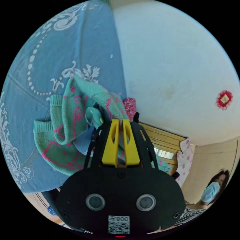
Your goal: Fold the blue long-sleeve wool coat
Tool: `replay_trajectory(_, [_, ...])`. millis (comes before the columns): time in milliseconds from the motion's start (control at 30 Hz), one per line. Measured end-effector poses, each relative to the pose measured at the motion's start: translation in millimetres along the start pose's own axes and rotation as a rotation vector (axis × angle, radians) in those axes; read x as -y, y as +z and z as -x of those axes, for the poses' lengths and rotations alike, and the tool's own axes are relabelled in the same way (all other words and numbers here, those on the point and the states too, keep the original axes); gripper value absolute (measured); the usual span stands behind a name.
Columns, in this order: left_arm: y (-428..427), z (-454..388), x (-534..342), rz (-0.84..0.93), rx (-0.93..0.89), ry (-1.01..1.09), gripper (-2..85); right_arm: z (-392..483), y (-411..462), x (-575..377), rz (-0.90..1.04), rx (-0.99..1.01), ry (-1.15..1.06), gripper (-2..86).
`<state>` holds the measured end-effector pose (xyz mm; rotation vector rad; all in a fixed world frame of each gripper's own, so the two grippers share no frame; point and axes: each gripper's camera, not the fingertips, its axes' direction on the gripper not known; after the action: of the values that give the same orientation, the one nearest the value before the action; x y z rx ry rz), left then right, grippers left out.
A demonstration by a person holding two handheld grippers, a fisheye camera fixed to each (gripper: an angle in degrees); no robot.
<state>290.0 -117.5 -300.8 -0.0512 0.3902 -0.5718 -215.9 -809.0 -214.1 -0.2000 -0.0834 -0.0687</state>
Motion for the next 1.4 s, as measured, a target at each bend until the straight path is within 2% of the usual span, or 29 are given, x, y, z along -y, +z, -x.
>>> replay_trajectory(200, [-90.5,-38.8,-56.9,-0.116,-0.191,0.182,3.0,0.0,-60.9,-14.7,-0.100,0.003,-0.056,1.8])
replay_trajectory(500, [-226.5,-111.1,-191.5,-0.282,-0.205,0.537,2.9,16.7,-150.7,-35.5,-0.288,0.092,-0.211,1.7])
replay_trajectory(767, [-326.4,-134.5,-325.6,-0.461,-0.162,0.785,3.0,36.4,-225.3,-70.3,-0.447,0.214,-0.420,1.5])
replay_trajectory(1100, [-415.2,-121.9,-455.7,-0.626,0.002,0.965,3.1,58.2,-248.4,-115.5,-0.462,0.331,-0.640,1.4])
replay_trajectory(1400, [-459.4,-98.3,-485.6,-0.655,0.006,1.041,3.1,61.5,-220.5,-147.1,-0.412,0.409,-0.773,1.4])
